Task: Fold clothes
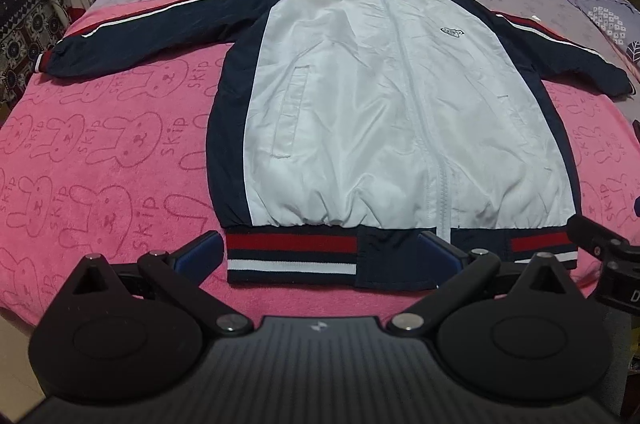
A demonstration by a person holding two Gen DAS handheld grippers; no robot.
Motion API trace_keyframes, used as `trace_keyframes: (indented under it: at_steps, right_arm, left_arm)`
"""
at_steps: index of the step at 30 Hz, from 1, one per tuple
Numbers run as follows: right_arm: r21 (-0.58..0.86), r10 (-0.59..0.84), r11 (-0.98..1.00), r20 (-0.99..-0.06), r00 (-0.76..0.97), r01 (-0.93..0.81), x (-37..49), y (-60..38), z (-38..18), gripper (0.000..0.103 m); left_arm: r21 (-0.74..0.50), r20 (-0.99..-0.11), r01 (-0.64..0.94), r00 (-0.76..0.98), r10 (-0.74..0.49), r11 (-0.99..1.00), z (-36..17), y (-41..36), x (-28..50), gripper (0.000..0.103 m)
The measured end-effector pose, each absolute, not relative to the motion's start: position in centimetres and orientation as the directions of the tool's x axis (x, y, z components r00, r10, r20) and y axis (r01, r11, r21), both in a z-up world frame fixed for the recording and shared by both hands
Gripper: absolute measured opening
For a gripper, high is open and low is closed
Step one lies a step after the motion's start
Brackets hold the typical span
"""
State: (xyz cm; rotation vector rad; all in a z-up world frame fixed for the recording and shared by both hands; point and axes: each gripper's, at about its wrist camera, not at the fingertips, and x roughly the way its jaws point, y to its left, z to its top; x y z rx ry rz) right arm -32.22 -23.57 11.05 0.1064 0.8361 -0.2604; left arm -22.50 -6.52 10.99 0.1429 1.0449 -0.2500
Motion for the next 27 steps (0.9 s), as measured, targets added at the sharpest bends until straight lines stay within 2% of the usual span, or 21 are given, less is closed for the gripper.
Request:
trace_keyframes:
  at_steps: [20,27]
  right_arm:
    - [-0.018,-0.185,0.966,-0.746,0.64,0.257,-32.0,-23.8,11.1,0.103]
    - [0.025,-0.168,0.962,-0.729,0.664,0.271,-31.7,-24.6,10.6,0.103]
  left_arm:
    - [0.016,-0.872,0.273,0.475,-0.12,0.962,10.3,-6.7,-21.9,0.103]
    - [0.005,-0.873,0.255,0.473,-0.12,0.967,9.8,-6.3,-21.2,0.103]
